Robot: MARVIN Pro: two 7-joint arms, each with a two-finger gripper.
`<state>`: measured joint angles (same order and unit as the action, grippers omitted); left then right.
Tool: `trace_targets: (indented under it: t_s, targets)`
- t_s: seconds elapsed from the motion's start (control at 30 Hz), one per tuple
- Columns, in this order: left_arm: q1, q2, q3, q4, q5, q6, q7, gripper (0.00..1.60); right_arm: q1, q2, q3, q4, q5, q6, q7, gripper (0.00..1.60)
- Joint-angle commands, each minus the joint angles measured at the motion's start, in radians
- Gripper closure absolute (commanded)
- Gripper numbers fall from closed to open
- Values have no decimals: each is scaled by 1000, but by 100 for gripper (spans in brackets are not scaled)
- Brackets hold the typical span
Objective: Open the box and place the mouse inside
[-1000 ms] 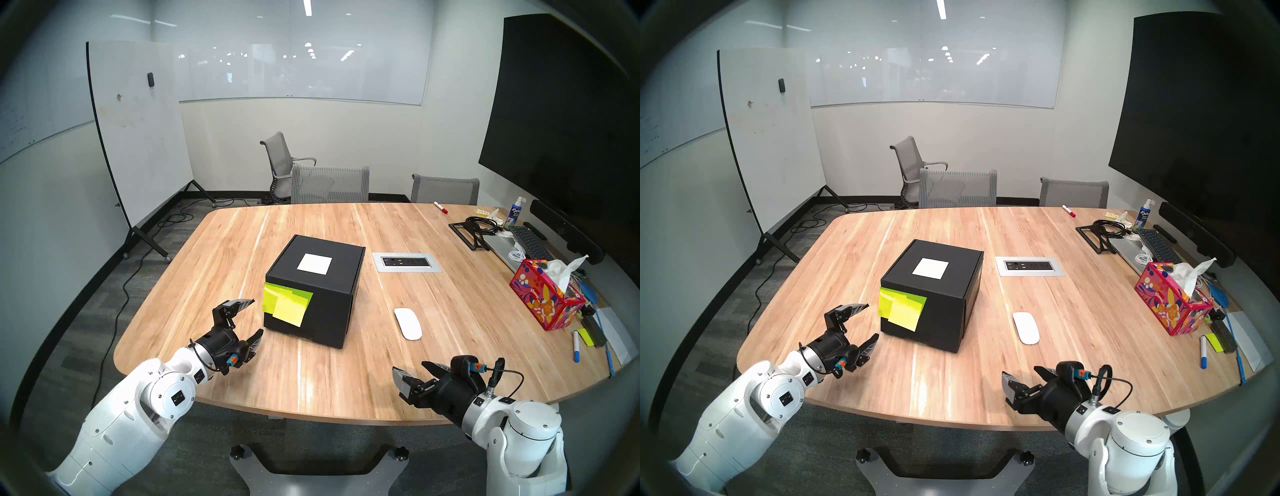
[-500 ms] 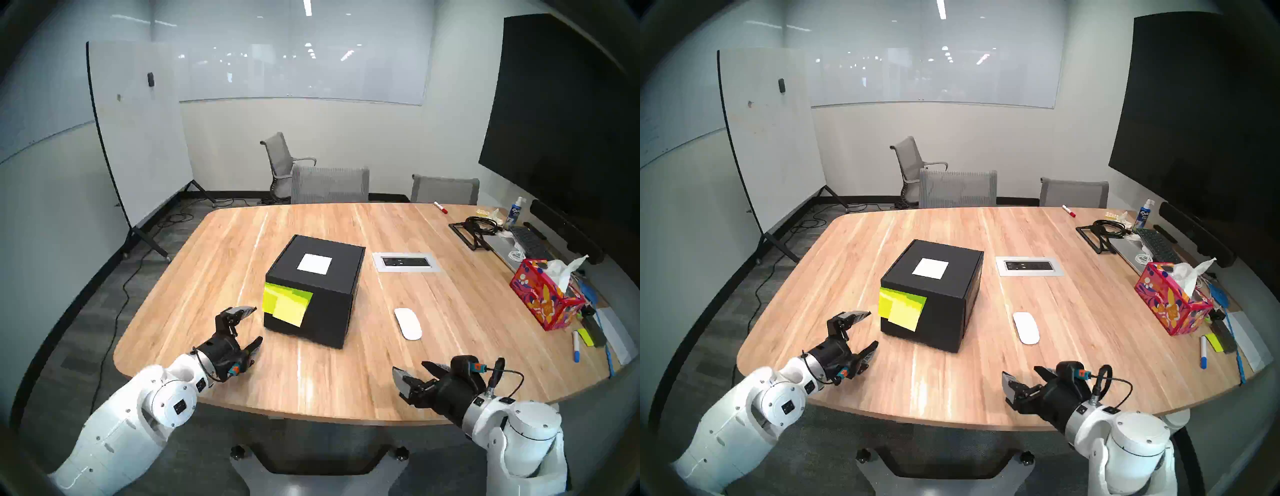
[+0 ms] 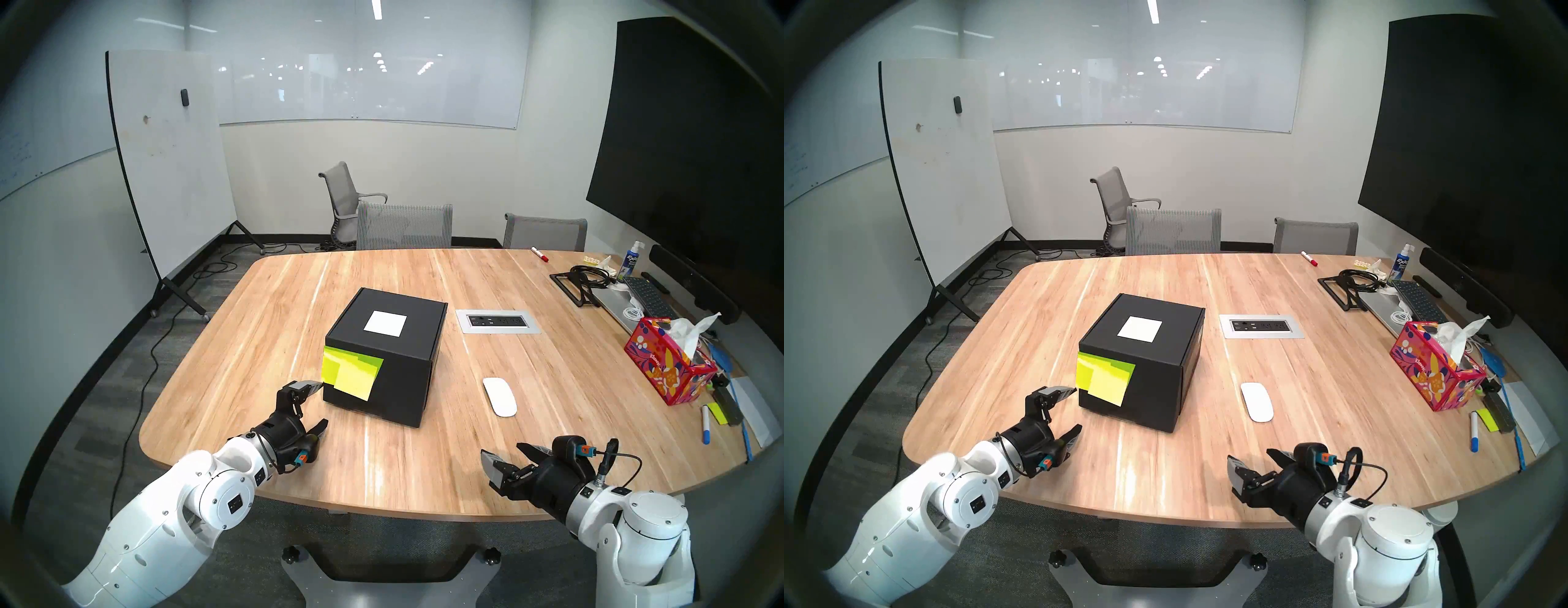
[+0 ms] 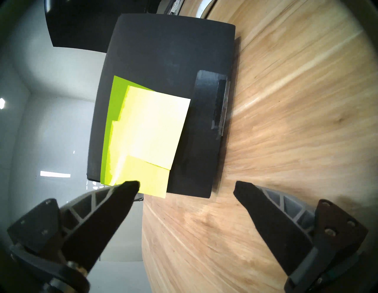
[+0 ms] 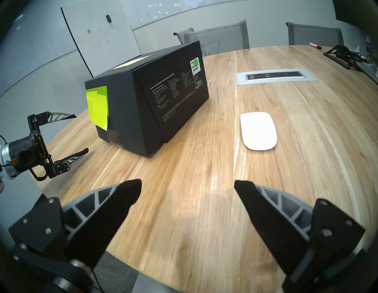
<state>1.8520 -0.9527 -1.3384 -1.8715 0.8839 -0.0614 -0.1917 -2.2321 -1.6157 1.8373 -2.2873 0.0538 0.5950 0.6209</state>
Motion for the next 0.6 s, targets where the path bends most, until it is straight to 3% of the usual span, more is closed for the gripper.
trace_targets:
  t_s: [0.0, 0.57]
  targets:
    - [-17, -19, 0, -37, 11, 25, 5, 0, 4, 2, 1, -23, -1, -4, -1, 0]
    - [-71, -50, 44, -11, 65, 101, -61, 0, 5, 0, 2, -24, -3, -4, 1, 0]
